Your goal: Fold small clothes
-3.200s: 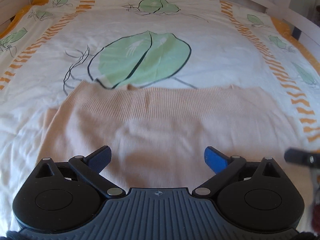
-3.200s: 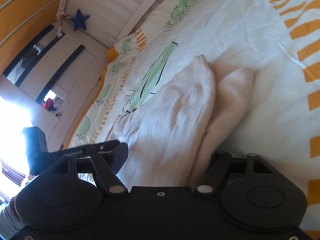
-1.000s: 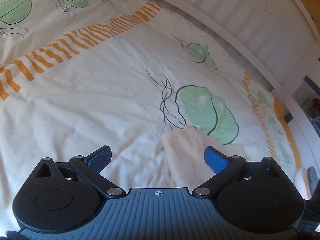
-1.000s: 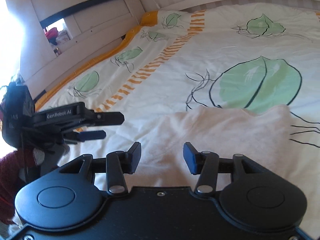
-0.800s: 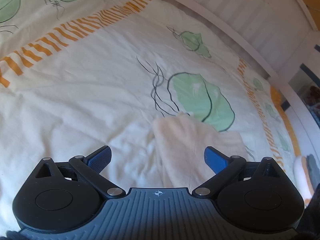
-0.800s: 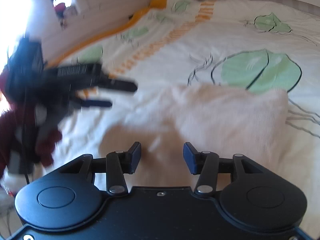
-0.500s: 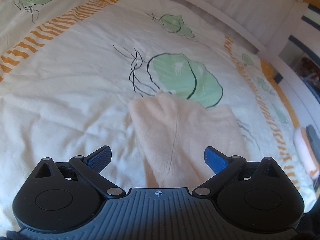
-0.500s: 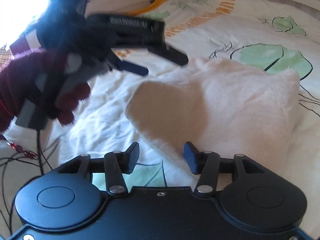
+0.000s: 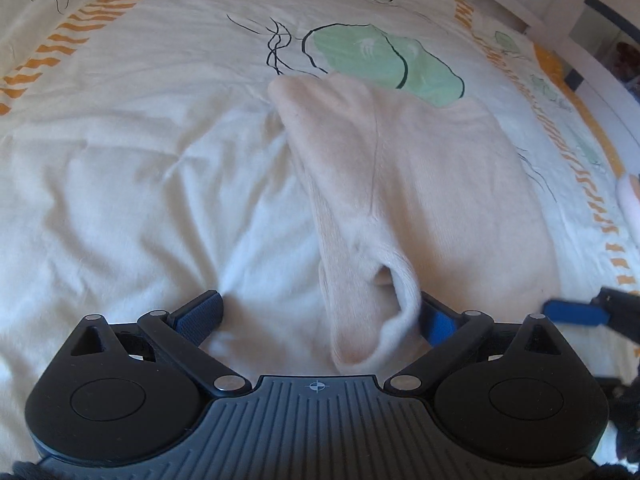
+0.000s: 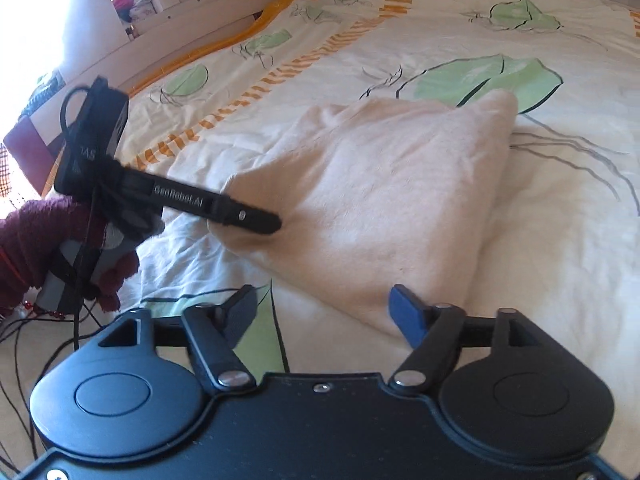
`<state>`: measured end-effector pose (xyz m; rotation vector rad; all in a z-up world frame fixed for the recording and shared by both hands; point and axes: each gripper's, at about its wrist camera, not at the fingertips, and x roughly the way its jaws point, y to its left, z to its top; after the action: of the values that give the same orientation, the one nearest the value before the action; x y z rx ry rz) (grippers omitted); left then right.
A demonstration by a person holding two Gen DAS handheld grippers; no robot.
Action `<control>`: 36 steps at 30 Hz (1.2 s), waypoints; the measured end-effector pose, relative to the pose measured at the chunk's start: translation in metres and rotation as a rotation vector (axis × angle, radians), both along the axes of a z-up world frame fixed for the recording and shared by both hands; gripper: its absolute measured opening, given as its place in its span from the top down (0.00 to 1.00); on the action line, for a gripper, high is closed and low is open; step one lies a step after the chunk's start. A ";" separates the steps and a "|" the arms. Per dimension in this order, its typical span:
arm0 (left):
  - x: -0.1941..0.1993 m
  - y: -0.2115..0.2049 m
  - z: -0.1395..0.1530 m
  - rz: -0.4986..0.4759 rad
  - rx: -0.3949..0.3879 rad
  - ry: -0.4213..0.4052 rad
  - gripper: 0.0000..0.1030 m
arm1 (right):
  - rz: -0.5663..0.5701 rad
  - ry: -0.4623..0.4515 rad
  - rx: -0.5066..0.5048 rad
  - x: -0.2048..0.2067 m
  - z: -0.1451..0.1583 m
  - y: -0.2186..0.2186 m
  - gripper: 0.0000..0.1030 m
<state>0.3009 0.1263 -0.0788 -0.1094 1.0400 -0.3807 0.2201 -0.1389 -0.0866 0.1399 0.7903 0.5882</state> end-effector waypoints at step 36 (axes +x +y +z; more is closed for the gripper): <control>0.041 -0.032 -0.019 -0.005 -0.361 0.005 0.16 | -0.011 0.185 0.371 0.166 -0.057 -0.048 0.20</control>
<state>0.3416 0.0944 -0.0975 -0.4307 0.9677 -0.5709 0.3866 -0.1872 -0.1439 0.5450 0.8521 0.7144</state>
